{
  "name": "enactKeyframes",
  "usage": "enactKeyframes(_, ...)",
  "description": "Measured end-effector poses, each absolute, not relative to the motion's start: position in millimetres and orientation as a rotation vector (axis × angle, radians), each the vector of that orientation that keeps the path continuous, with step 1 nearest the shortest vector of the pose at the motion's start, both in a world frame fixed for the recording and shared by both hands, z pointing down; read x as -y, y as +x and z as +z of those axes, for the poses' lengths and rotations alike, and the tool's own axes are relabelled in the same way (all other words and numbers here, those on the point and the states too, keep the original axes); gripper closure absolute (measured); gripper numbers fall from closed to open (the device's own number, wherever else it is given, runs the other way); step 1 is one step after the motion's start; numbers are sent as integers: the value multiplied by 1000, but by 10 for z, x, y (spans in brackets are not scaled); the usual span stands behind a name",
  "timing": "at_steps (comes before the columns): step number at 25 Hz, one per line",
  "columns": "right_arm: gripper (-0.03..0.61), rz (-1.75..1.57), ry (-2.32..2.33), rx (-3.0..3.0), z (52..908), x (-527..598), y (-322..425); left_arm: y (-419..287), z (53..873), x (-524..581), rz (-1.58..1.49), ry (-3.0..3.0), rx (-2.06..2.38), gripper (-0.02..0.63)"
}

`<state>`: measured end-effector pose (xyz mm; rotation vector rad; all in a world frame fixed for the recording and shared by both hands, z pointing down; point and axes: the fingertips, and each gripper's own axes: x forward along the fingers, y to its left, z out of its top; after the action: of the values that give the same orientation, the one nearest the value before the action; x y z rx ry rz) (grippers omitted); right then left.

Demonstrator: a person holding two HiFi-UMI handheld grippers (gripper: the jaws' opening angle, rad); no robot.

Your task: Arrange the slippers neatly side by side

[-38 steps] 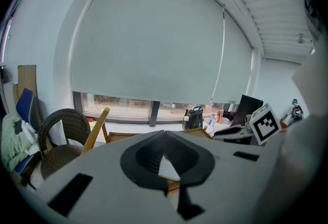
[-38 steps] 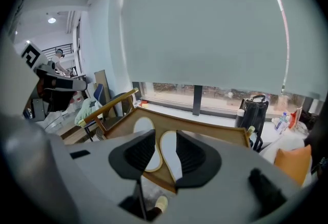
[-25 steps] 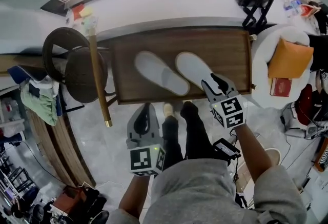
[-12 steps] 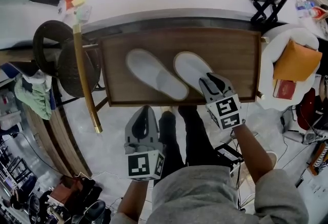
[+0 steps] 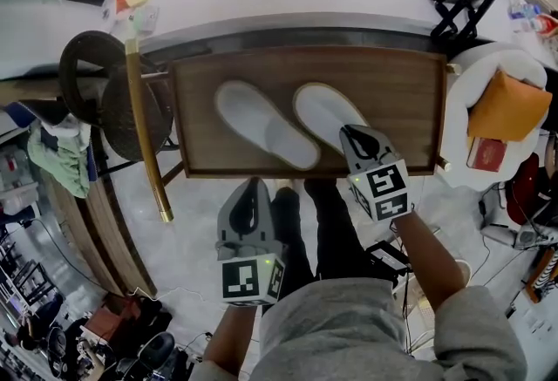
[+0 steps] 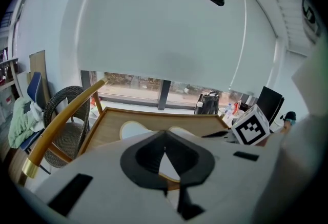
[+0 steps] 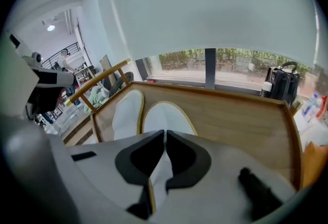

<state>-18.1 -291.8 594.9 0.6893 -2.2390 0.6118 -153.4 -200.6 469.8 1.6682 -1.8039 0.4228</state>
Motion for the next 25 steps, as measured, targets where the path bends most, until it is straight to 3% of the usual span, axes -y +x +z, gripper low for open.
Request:
enactKeyframes(12,545,818,1062,2311,5345,3317,75,-1429,4515,2070,416,1716,1808,600)
enactKeyframes(25,545,1113,1458,2110,5389,3507,460,-1313,4447,2285,412,1763,1784,600)
